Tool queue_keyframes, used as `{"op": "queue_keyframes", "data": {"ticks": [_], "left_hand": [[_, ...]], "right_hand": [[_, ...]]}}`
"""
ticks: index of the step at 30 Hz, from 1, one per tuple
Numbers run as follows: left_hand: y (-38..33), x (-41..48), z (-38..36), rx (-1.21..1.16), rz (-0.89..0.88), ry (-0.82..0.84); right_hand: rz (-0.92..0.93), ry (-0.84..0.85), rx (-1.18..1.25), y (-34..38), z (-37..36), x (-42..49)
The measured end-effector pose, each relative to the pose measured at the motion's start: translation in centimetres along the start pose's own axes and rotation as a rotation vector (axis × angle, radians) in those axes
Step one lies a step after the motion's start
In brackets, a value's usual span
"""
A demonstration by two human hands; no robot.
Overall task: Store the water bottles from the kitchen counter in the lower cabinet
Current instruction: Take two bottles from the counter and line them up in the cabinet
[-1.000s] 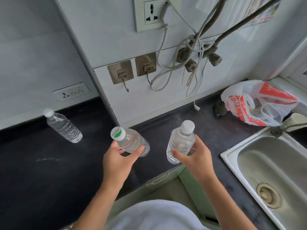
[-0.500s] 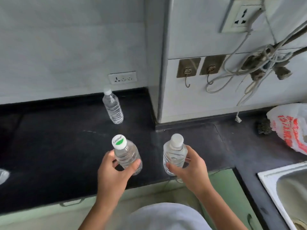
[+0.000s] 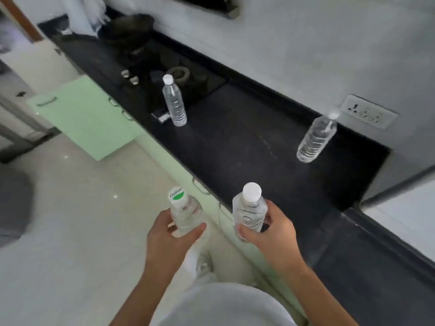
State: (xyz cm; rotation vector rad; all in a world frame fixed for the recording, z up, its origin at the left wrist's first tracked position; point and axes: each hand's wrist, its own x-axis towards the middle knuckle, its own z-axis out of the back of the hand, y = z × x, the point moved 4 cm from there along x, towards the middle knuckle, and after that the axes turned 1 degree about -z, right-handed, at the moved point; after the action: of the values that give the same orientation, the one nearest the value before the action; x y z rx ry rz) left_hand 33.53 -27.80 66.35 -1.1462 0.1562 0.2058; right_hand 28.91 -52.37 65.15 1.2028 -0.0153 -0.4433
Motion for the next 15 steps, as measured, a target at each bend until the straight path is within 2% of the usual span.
{"op": "queue_keyframes", "data": {"ticks": [4, 9, 12, 15], "left_hand": [[3.6, -4.6, 7.1, -0.044, 0.099, -0.25], [8.3, -9.3, 15.0, -0.12, 0.206, -0.525], [10.7, -9.7, 18.0, -0.166, 0.241, -0.599], [12.5, -8.6, 20.6, -0.212, 0.251, -0.593]], "right_hand": [[0.072, 0.23, -0.072, 2.0, -6.4, 0.2], [0.264, 0.503, -0.198, 6.7, -14.5, -1.9], [0.314, 0.608, -0.265, 8.2, -18.8, -3.3], [0.279, 0.62, -0.268, 8.9, -22.9, -4.2]]}}
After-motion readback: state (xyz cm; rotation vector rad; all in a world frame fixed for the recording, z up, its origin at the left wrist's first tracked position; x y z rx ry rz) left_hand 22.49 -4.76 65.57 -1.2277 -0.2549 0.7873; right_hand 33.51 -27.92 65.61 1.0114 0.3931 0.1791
